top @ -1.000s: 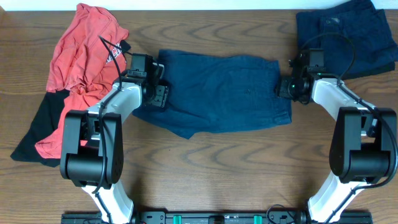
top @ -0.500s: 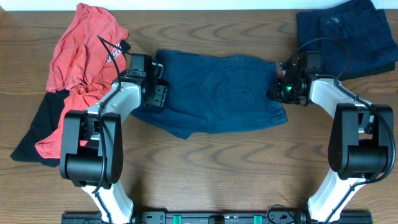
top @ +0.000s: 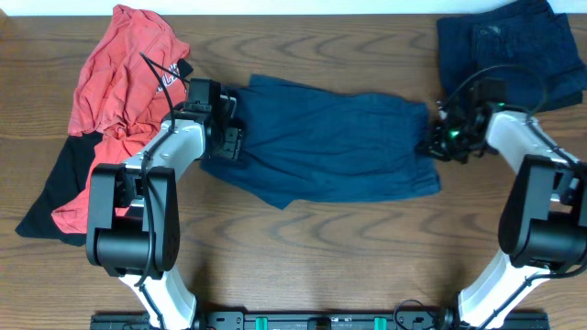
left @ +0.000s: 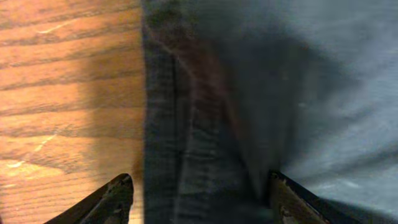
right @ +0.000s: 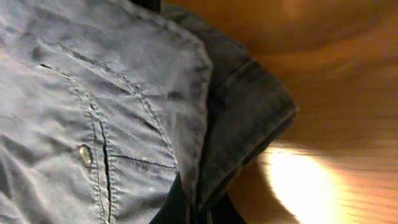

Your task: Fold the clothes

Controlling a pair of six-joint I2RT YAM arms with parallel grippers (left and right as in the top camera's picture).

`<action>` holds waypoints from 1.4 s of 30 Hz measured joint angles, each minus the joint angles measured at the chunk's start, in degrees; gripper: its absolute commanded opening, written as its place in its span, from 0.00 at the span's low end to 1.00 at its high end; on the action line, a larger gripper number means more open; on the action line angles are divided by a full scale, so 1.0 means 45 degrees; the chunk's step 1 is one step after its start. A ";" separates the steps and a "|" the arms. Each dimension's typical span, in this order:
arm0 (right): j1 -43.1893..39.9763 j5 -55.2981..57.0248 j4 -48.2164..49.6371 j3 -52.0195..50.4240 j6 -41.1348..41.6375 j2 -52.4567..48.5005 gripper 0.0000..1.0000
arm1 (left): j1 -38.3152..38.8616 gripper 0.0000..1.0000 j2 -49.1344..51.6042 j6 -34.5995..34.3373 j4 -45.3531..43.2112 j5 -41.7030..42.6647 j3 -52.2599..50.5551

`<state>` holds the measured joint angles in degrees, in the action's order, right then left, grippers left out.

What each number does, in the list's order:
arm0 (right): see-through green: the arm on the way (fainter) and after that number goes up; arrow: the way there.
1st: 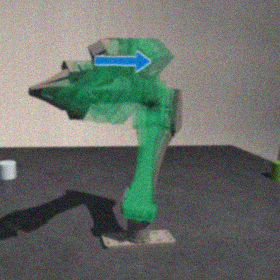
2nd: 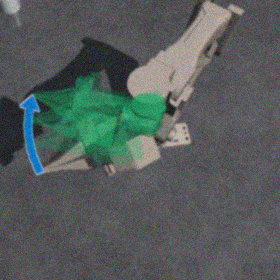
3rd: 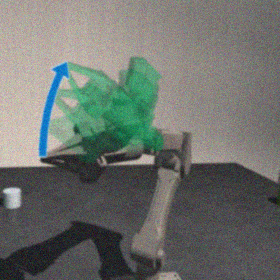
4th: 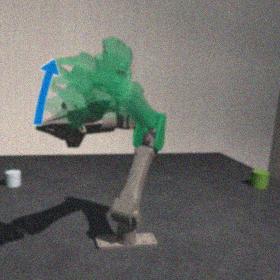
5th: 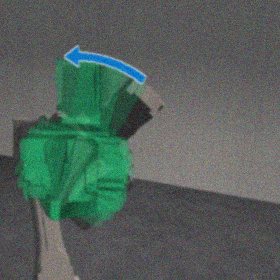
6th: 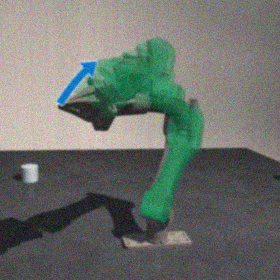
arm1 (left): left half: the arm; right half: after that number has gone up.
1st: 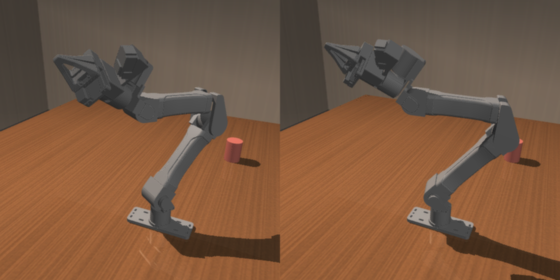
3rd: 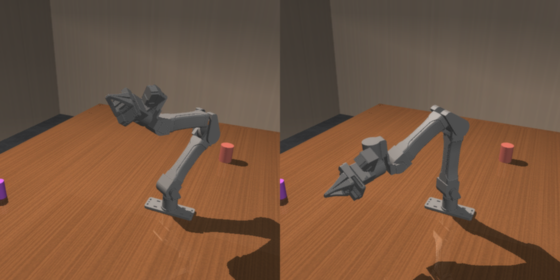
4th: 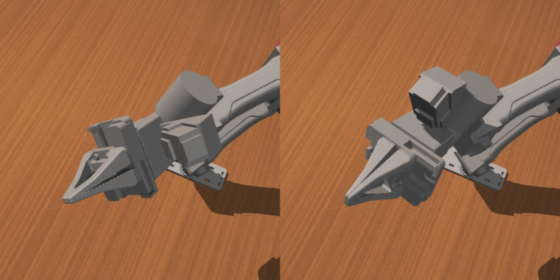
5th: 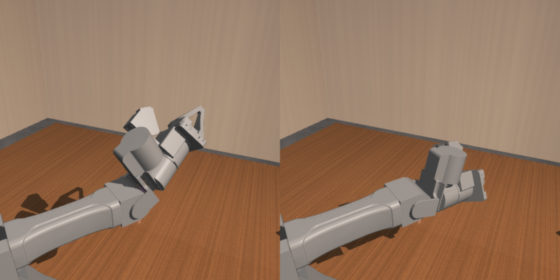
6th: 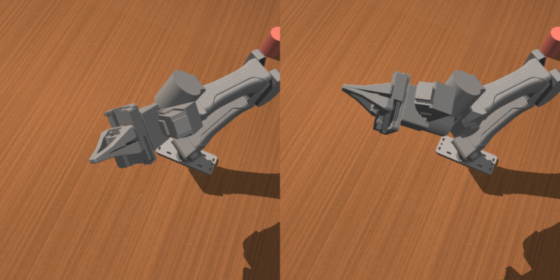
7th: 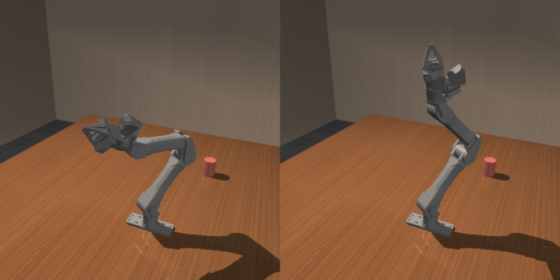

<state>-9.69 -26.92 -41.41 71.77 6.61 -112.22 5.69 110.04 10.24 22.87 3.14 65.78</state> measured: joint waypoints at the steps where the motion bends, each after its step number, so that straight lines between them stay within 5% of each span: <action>1: -0.0097 0.0034 -0.0194 0.0223 -0.0155 0.0000 0.01 | 0.0034 0.71 -0.0010 0.0000 0.0063 0.0083 0.0000; 6: -0.0369 0.0413 -0.1010 0.1297 -0.0855 0.0000 0.01 | 0.0024 0.63 -0.0015 0.0005 0.0296 0.0719 -0.0005; 11: -0.0335 0.0695 -0.1836 0.2429 -0.1297 0.0000 0.01 | -0.0019 0.35 -0.0019 -0.0019 0.0301 0.1379 -0.0005; 23: 0.2531 0.1025 -0.1904 0.4600 -0.1345 0.0034 0.01 | -0.0053 0.15 -0.0024 -0.0238 0.0491 0.2322 -0.0010; 42: 0.8684 0.2482 0.2793 0.4614 0.2662 0.0049 0.01 | -0.0078 0.08 -0.0024 -0.0568 0.0495 0.2327 -0.0019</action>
<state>29.39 -15.75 -28.84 92.53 18.59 -112.01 5.34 109.93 7.68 25.10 13.61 65.69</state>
